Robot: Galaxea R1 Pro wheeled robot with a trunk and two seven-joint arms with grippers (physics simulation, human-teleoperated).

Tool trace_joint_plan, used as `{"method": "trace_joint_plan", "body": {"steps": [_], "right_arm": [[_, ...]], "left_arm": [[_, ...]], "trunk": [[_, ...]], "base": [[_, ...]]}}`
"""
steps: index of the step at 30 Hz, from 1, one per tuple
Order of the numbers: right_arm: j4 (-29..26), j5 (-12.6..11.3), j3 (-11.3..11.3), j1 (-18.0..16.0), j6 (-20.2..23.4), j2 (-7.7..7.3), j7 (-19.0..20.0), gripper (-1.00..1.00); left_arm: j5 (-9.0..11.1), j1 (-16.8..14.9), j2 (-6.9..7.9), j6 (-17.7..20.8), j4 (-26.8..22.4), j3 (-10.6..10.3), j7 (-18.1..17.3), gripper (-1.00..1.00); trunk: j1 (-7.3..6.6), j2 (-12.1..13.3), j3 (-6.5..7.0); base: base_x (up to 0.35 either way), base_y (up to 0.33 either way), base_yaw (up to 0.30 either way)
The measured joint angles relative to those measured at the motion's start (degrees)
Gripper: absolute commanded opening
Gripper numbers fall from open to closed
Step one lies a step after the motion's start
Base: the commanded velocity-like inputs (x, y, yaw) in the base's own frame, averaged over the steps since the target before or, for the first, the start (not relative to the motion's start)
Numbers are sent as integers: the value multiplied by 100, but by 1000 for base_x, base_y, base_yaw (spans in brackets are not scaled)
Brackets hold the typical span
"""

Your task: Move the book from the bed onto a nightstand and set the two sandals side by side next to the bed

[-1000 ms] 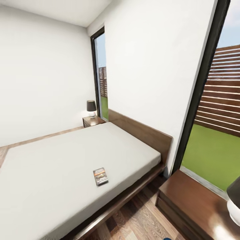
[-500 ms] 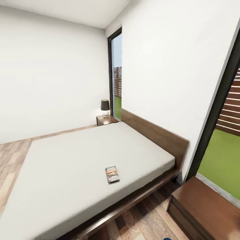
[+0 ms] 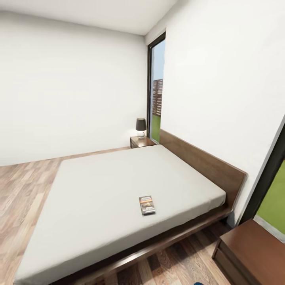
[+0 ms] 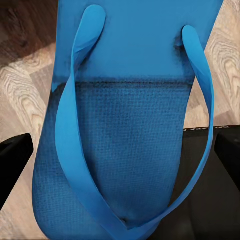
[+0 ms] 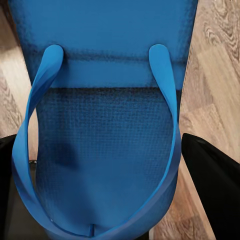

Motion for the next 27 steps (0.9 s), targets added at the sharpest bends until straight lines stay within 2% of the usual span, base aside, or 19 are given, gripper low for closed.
{"method": "trace_joint_plan", "body": {"steps": [27], "right_arm": [[5, 7, 14, 0, 0, 0, -1, -100]], "left_arm": [[0, 0, 0, 0, 2, 0, -1, -100]], "trunk": [[-1, -1, 0]], "base": [[-8, 0, 278]]}}
